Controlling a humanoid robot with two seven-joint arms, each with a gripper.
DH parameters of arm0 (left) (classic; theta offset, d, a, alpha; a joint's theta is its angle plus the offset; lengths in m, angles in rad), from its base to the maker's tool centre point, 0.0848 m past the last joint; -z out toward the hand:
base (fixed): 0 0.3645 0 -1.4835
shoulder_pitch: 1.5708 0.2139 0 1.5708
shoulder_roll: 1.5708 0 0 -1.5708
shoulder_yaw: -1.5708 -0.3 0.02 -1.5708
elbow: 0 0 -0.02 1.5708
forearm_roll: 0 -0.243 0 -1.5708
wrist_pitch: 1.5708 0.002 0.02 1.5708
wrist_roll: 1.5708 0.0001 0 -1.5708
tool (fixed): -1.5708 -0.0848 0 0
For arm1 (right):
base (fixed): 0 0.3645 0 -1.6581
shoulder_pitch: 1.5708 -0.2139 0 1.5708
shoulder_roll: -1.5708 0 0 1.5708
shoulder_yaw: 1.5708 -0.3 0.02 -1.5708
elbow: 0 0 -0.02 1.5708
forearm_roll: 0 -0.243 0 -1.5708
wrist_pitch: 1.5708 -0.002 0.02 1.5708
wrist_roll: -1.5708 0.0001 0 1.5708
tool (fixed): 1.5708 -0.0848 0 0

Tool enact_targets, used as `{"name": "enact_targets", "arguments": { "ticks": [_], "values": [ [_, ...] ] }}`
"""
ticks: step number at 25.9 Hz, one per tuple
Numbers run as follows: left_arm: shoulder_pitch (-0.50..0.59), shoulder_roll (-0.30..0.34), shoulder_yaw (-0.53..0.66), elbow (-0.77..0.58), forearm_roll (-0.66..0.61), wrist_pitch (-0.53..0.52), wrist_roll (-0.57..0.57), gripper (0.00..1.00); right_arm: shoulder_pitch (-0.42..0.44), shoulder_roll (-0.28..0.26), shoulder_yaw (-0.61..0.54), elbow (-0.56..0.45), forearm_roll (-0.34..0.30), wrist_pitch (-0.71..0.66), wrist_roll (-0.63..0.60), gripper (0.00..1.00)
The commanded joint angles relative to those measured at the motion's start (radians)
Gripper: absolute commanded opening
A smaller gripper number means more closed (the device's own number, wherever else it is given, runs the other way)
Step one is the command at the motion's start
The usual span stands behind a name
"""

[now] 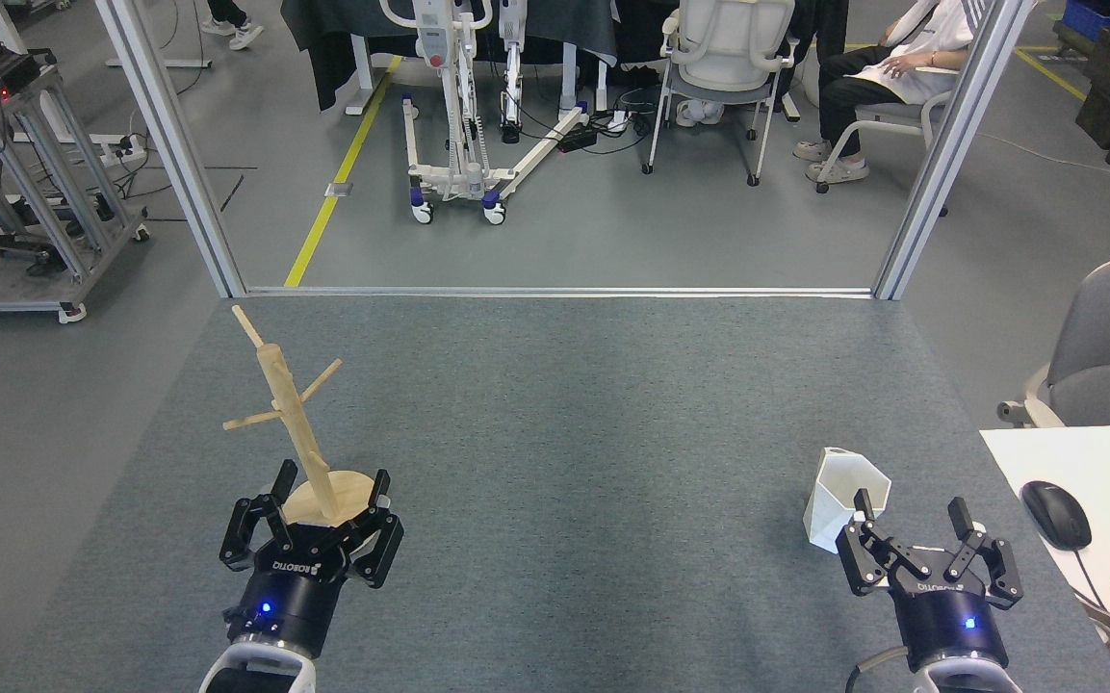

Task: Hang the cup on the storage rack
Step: 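Hold the wooden stand in the left gripper and grip the white cup with the right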

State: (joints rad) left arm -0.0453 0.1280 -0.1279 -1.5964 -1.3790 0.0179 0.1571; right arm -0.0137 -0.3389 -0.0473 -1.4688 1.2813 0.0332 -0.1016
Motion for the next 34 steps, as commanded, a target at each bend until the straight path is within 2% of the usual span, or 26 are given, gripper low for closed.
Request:
{"name": "enact_targets", "arguments": {
  "ticks": [1, 14, 19, 23, 27, 34],
  "values": [
    [0.002, -0.019, 0.007, 0.004, 0.006, 0.004, -0.002, 1.00, -0.003, 0.003, 0.000, 0.001, 0.001, 0.001, -0.001, 0.99],
    [0.038, -0.031, 0.004, 0.042, 0.011, -0.001, 0.006, 1.00, 0.003, 0.015, -0.002, -0.001, 0.001, 0.004, -0.004, 0.99],
    [0.038, -0.030, -0.001, 0.044, 0.011, -0.003, 0.006, 1.00, 0.046, 0.015, -0.003, 0.010, 0.000, 0.001, -0.012, 0.99],
    [0.038, -0.030, -0.001, 0.042, 0.011, -0.003, 0.007, 1.00, 0.037, 0.031, 0.007, 0.093, 0.000, -0.001, -0.013, 0.99],
    [0.038, -0.027, -0.001, 0.039, 0.011, -0.003, 0.007, 1.00, -0.049, 0.031, 0.053, 0.197, -0.002, 0.002, -0.015, 0.99],
    [0.038, -0.028, -0.001, 0.039, 0.011, -0.003, 0.007, 1.00, -0.138, 0.032, 0.089, 0.338, -0.007, -0.001, -0.015, 0.99]
  ]
}}
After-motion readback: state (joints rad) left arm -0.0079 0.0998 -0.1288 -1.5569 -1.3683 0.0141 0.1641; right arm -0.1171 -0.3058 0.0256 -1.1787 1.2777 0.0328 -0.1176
